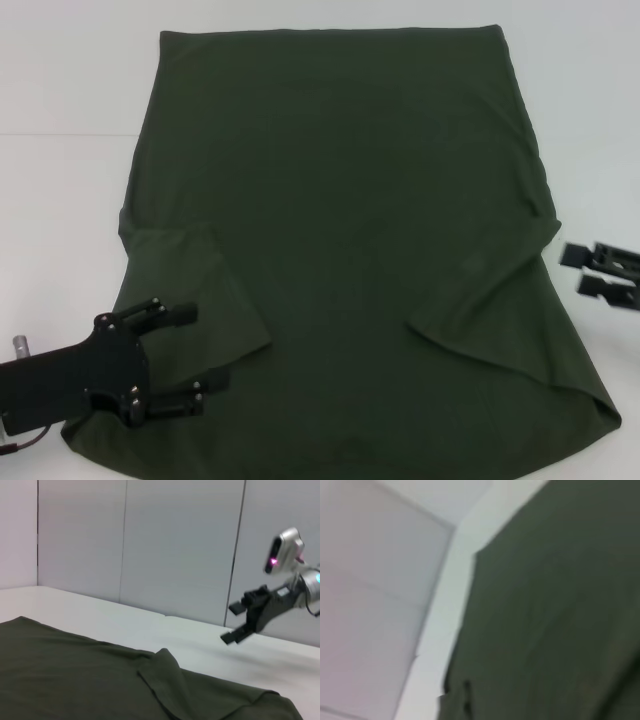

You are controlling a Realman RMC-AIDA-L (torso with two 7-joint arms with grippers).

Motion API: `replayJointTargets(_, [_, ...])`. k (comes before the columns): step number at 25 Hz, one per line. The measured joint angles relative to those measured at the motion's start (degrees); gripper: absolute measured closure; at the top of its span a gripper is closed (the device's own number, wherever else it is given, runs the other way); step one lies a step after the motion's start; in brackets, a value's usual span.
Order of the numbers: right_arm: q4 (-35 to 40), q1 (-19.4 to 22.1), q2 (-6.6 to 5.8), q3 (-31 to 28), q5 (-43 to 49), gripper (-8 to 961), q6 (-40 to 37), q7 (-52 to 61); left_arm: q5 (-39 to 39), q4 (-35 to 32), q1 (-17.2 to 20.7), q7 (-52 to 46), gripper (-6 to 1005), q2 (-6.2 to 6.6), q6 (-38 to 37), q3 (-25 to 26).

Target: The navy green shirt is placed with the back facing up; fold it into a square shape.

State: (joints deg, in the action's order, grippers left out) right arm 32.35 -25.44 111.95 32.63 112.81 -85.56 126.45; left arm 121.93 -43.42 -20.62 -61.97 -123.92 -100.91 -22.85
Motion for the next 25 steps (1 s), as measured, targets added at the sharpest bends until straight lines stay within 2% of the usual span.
replayJointTargets(4, [-2.6, 0.5, -0.55, 0.2, 1.3, 15, 3.6, 0.4, -0.1, 0.5, -0.1, -0.3, 111, 0.0, 0.0, 0.0])
replayJointTargets(9, [-2.5, 0.4, -0.42, -1.5, 1.2, 22, 2.2, -2.6, -1.3, 0.3, -0.6, -8.5, 111, 0.33, 0.0, 0.0])
replayJointTargets(12, [-2.3, 0.4, -0.19, -3.8, 1.0, 24, -2.6, -11.5, -2.3, 0.0, -1.2, -16.8, 112, 1.13, 0.0, 0.1])
replayJointTargets(16, [-2.7, 0.6, 0.33, -4.0, 1.3, 26, -8.9, -26.6, -2.2, -0.3, -2.3, -31.4, 107, 3.23, -1.6, 0.1])
replayJointTargets(18, [-2.7, 0.9, 1.2, -3.7, 2.1, 28, -12.3, -35.2, -1.8, -0.8, -2.5, -35.9, 106, 4.08, -3.7, 0.1])
replayJointTargets(21, [-2.4, 2.1, 3.25, -3.8, 3.1, 29, -17.1, -49.8, -0.9, -2.4, -2.2, -42.6, 105, 4.97, -6.9, 0.2])
replayJointTargets(25, [-2.2, 4.2, 5.71, -4.1, 3.2, 29, -17.5, -63.1, 5.4, -7.0, -2.0, -54.9, 104, 5.53, -8.4, 0.9])
